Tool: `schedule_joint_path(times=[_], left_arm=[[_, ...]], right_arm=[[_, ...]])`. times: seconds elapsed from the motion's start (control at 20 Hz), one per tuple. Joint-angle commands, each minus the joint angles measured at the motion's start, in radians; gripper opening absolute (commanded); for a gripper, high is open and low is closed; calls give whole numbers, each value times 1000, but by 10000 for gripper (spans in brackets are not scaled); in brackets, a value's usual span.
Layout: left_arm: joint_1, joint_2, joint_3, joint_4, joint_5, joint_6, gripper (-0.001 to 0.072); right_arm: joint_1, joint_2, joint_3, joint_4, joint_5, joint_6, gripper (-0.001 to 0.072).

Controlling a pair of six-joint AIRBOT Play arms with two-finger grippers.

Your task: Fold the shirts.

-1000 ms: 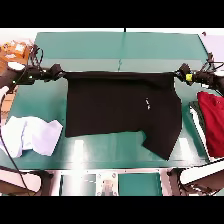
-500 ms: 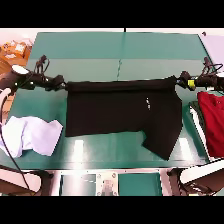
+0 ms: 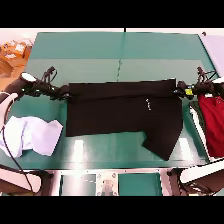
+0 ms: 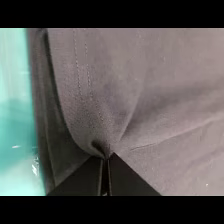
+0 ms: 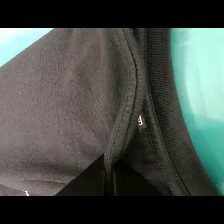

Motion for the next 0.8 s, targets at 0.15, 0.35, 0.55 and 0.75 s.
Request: schedule_joint_path(times=[0.15,0.35,0.55,0.75], left_arm=[[16,3,55,74,-204,-108,543],[47,11,177,189,-464,-235,542],[45,113,134,196,-499,-253,206],[45,303,-48,213,-471,-241,23]], right_arm=[[-76,10,66,-8,158,61,237],[-190,70,74,-9,283,115,103],[-233,222,-72,-89,295,167,20],[-238,419,-289,-109,264,224,20]])
